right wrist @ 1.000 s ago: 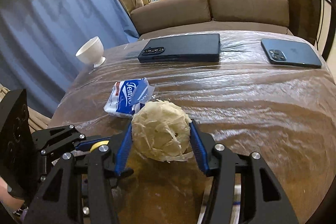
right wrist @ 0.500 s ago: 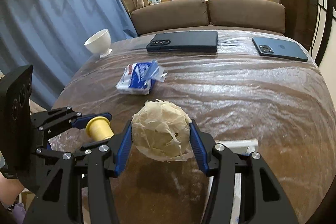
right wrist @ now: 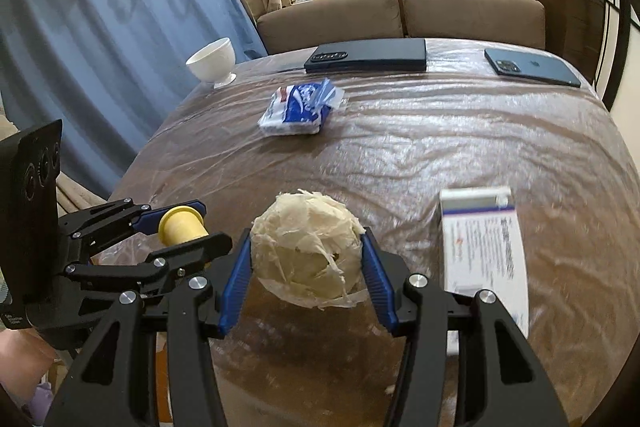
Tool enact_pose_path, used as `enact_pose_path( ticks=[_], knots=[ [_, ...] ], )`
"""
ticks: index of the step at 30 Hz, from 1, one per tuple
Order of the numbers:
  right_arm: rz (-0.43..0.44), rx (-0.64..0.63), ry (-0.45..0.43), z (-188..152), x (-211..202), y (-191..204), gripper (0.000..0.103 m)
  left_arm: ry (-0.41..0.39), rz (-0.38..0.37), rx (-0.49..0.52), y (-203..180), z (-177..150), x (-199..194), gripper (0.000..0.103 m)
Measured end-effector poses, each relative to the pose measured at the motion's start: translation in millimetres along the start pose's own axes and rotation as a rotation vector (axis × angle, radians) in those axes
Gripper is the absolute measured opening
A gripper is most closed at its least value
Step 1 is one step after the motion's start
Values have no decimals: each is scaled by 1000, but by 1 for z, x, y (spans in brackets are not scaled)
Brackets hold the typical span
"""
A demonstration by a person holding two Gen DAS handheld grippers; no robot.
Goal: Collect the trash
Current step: 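Carry the yellow cup and paper ball over the white bin with both tools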
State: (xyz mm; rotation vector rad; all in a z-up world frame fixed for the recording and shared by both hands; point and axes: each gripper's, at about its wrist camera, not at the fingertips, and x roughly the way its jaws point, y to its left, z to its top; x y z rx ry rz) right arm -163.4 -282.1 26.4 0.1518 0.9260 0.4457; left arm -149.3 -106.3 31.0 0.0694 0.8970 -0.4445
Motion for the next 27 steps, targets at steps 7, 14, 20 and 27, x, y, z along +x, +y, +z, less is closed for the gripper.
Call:
enact_pose_path(
  ticks=[7,14,20,27],
  knots=[
    [-21,-31,-6,-14,-12,10,51,-14,20,5,-5,-12,-15,48],
    [-15,-42,-13,-31,-31,18,51,-24,23,5,-11,-26,-32,48],
    [-15,-53,-3,-50,-44,25,51,-17,28,-6,-14,-43,-43,48],
    [-14,-49,20,-74,-55,29,51,-9,34,-17,-20,-63,-54,48]
  ],
)
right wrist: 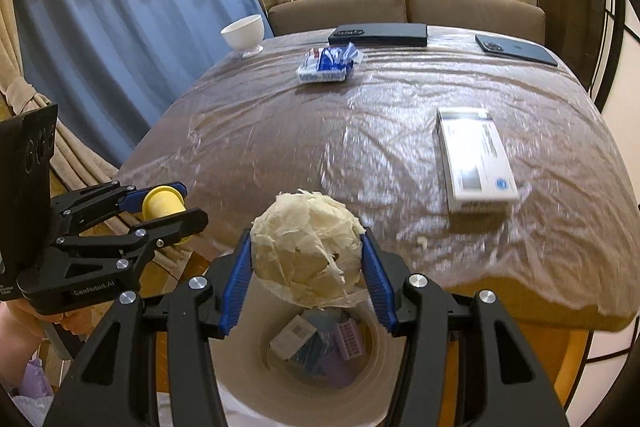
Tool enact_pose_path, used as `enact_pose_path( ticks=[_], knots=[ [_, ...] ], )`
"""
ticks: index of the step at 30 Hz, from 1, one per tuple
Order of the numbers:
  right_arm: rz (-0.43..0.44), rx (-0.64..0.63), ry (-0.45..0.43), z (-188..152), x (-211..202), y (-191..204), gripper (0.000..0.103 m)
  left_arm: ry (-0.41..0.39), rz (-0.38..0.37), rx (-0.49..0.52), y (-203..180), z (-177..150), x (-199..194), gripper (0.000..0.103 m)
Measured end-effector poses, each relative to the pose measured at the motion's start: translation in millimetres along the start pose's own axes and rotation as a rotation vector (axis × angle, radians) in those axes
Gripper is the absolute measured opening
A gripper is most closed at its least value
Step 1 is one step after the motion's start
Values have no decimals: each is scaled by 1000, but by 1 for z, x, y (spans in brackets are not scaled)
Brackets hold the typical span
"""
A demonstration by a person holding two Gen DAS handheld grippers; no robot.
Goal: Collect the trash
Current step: 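Carry the yellow cup and paper ball over the white bin with both tools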
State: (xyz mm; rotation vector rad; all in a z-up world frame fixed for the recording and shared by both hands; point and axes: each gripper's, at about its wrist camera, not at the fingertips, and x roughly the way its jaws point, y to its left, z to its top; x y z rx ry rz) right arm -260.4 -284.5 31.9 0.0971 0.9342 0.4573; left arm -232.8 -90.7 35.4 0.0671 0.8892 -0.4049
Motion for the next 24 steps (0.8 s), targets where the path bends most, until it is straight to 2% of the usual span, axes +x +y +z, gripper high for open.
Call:
enact_pose_path(
  ticks=[10,24],
  knots=[
    [1,1,28,-28,-7,6,51,19,9,20,-12,-24,-10,48],
    [1,2,74,-50,-3,3,51,58,9,15,-24,-43,-8,48]
  ],
)
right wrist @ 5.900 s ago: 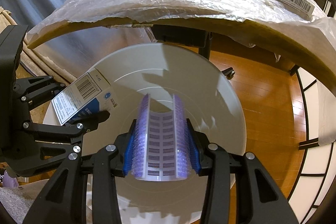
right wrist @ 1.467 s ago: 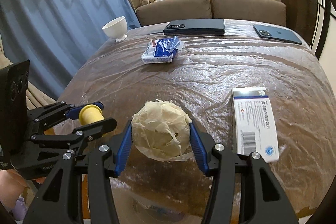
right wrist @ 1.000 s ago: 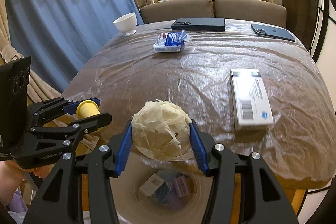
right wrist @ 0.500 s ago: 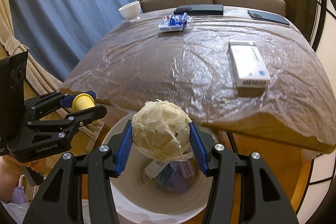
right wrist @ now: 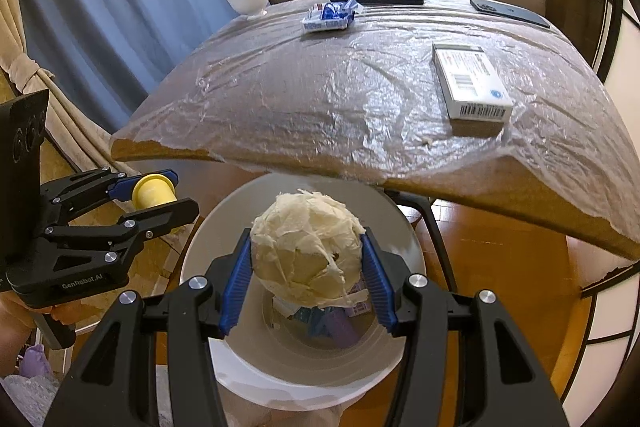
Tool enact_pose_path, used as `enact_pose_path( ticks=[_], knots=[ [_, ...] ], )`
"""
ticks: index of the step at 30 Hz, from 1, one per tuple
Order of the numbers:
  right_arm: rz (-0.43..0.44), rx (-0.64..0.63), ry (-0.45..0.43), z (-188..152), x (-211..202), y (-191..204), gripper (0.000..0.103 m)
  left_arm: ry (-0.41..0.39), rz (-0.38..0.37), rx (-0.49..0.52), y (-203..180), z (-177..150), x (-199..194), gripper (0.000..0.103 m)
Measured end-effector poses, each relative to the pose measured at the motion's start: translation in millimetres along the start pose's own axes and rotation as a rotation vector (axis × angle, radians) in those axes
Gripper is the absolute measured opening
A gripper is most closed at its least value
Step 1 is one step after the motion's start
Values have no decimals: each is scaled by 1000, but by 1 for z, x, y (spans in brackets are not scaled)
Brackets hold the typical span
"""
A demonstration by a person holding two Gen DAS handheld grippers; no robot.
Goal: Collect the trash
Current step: 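Carry the yellow cup and paper ball over the white bin with both tools, then open both tools to drop the yellow cup and paper ball into the bin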
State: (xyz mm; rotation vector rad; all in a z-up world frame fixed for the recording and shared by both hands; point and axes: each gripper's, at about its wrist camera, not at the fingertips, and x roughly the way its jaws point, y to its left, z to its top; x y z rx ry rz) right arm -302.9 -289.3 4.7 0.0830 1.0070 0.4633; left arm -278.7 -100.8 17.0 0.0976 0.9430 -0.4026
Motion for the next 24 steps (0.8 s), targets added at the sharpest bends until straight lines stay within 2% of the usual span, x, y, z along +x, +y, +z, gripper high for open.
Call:
enact_pose_path(
  ticks=[24],
  knots=[
    [13,-3,85,-12,34,-1,51,94,11,1,-2,-15,28,48]
  ],
)
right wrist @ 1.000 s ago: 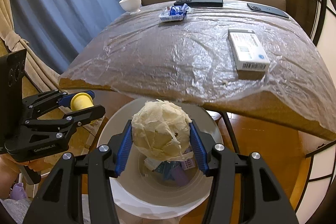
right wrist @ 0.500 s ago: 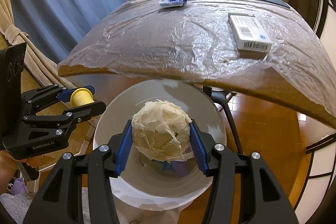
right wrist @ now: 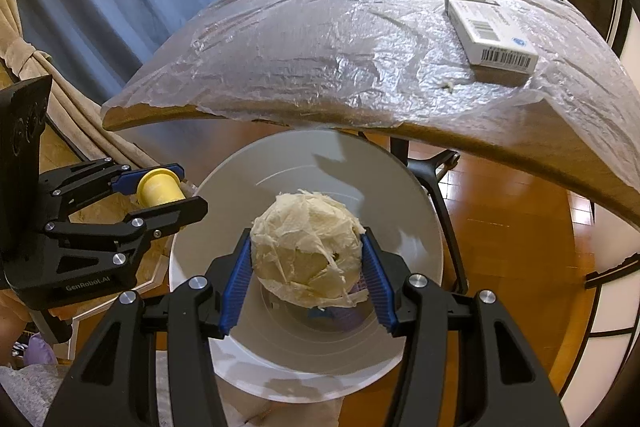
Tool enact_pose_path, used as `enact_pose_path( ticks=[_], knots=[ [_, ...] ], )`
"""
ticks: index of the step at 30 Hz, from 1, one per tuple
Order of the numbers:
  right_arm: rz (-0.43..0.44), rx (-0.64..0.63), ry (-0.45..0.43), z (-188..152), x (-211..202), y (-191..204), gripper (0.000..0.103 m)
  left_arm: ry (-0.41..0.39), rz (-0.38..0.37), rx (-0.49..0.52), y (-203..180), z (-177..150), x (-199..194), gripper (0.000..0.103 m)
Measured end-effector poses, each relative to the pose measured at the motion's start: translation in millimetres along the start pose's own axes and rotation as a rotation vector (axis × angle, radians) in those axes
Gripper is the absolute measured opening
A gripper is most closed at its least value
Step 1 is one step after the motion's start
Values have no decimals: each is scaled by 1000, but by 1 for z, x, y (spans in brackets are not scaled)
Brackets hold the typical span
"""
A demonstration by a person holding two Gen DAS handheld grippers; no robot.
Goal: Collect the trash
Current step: 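Open both tools to drop the yellow cup and paper ball into the bin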
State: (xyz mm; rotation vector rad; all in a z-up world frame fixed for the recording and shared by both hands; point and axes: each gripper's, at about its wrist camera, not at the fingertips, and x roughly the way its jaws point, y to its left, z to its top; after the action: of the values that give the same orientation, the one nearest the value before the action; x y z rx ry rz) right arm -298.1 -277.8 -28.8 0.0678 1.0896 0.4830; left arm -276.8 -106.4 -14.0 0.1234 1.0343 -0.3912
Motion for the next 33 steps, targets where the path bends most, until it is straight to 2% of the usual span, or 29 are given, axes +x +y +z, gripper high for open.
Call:
enact_pose_path(
  ticks=[16,33],
  knots=[
    [-24,4,53,-5,28,6,51,83,14,36,-1,-10,27,48],
    [-40,27,91,-10,51,-2,51,133,15,74,-4,-10,63,48]
  ],
)
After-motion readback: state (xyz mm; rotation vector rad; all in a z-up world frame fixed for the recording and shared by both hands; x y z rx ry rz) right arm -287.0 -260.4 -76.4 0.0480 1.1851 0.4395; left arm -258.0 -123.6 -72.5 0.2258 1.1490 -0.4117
